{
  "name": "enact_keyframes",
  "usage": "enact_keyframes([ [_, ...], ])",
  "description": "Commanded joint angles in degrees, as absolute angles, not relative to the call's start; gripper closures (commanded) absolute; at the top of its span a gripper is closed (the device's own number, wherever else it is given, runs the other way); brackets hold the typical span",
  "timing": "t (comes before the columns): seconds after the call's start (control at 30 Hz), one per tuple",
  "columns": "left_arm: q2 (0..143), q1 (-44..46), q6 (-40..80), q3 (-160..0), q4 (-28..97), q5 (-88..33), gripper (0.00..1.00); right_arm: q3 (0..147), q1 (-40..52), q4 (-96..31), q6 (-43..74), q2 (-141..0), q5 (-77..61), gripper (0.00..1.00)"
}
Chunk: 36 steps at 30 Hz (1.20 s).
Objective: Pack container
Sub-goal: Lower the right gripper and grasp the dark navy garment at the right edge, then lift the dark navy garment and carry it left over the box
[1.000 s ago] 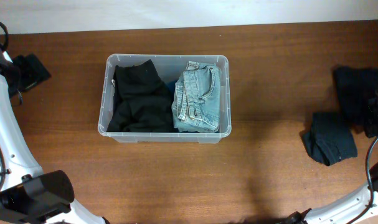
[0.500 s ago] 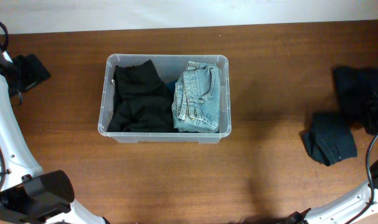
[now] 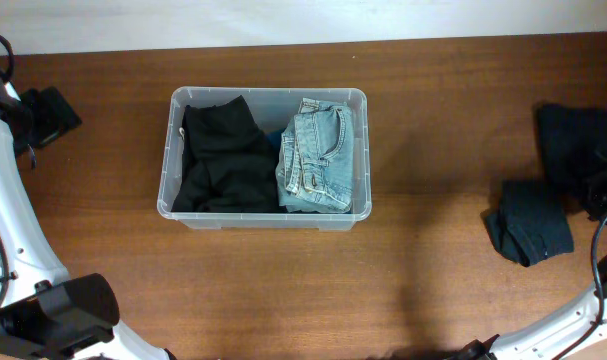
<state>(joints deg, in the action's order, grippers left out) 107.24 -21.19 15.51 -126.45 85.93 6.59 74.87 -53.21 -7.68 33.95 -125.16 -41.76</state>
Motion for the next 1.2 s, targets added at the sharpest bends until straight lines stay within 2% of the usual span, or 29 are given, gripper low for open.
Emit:
enact_keyframes([
  [0.0, 105.8, -21.3, 16.0, -127.1, 85.8, 6.4, 0.01, 74.9, -52.2, -10.7, 33.5, -128.8, -44.2, 0.88],
  [0.1, 105.8, -21.3, 16.0, -127.1, 85.8, 6.4, 0.01, 76.6, -52.2, -11.2, 33.8, -128.0, -48.7, 0.93],
  [0.3, 105.8, -21.3, 16.0, -127.1, 85.8, 6.4, 0.0, 80.6, -52.2, -11.2, 37.4, -124.1, -59.3, 0.96],
  [0.73, 105.8, -21.3, 16.0, -127.1, 85.8, 6.4, 0.01, 86.8, -51.1, -11.1, 46.9, -105.7, -74.7, 0.96],
  [0.97, 105.8, -21.3, 16.0, -127.1, 85.8, 6.4, 0.01, 88.4, -42.2, -8.4, 51.7, -94.2, -77.8, 0.96],
  [1.17, 105.8, -21.3, 16.0, -127.1, 85.8, 6.4, 0.01, 88.4, -29.6, 4.6, 63.1, -89.4, -77.3, 0.96],
])
